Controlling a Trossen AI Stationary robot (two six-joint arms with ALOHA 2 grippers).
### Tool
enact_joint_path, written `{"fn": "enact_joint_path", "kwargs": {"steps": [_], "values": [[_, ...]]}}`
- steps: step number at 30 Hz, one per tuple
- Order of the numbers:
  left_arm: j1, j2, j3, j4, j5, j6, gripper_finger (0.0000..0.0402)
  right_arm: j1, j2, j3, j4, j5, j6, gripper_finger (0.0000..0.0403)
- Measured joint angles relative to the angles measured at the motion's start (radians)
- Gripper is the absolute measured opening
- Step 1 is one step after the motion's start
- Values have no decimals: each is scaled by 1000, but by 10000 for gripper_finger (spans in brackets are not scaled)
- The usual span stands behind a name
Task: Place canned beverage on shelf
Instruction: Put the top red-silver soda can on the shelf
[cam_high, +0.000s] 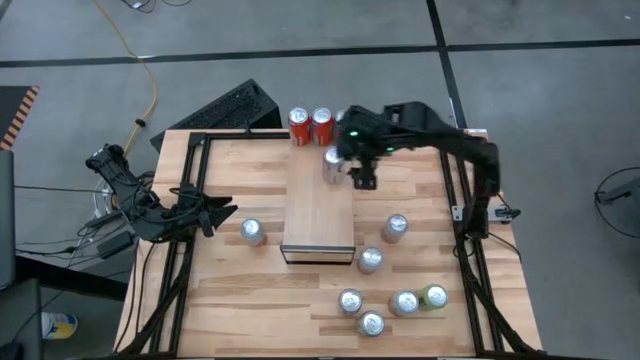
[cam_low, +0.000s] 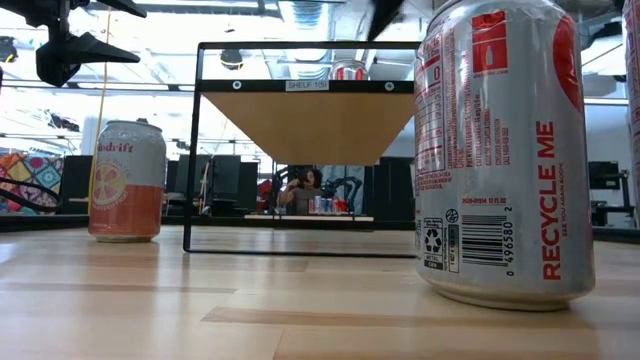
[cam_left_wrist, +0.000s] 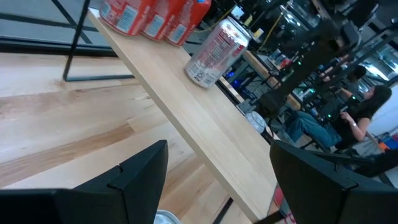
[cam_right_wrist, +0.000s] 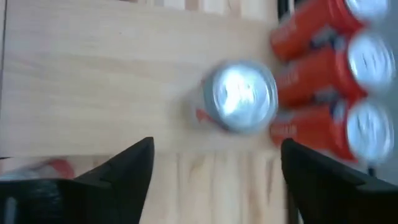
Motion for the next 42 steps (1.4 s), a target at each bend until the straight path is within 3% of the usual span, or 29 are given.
{"fn": "enact_joint_path", "kwargs": {"steps": [3, 7, 13, 15, 20, 42], "values": [[0, 4, 0, 0, 2, 0, 270, -2, -88, -117, 29, -12, 59, 290], [0, 5, 0, -5, 1, 0, 270, -9, -251, -366, 195, -15, 148, 214], [0, 5, 0, -11, 2, -5, 270, -2, -438, -801, 659, -18, 322, 46], [0, 5, 0, -14, 2, -15, 270, 11, -466, -900, 789, -20, 358, 12], [0, 5, 0, -18, 2, -48, 270, 12, -457, -1000, 908, -20, 438, 13], [0, 4, 0, -24, -10, -67, 270, -2, -314, -998, 978, 3, 339, 0]]}}
